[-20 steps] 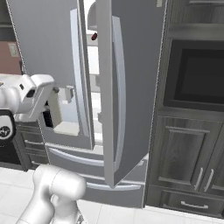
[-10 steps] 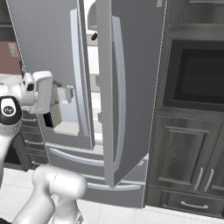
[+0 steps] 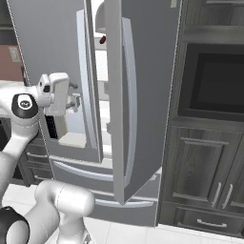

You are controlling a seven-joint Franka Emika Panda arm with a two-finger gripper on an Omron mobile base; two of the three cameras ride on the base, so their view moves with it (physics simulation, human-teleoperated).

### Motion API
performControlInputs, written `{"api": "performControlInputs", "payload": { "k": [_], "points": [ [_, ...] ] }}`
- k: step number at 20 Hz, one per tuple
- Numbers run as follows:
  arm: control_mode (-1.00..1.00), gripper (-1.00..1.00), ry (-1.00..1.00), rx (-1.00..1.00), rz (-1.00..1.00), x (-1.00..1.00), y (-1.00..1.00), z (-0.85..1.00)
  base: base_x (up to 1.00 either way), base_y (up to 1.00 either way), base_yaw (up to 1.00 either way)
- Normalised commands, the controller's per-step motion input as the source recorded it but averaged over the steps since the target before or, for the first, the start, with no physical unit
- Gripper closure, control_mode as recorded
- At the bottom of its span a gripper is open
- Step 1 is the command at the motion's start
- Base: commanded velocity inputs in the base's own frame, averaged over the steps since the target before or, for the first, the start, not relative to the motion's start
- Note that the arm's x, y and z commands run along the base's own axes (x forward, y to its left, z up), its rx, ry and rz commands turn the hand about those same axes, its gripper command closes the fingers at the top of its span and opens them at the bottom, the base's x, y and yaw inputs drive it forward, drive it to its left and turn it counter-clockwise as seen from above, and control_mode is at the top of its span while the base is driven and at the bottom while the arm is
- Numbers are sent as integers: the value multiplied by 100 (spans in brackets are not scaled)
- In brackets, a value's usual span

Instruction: Retrieve the sausage and cheese from the fridge and place them on the cutting board on the counter.

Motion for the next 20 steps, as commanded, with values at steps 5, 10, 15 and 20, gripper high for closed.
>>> {"api": "performControlInputs", "payload": {
  "k": [5, 10, 15, 20],
  "points": [
    [-100, -100, 0, -1, 0, 40, -15, -41, 0, 0, 0],
    [-100, -100, 0, 0, 0, 22, -39, -6, 0, 0, 0],
    [-100, -100, 0, 0, -1, 19, -32, 0, 0, 0, 0],
    [-100, -100, 0, 0, -2, 8, -42, 0, 0, 0, 0]
  ]
}}
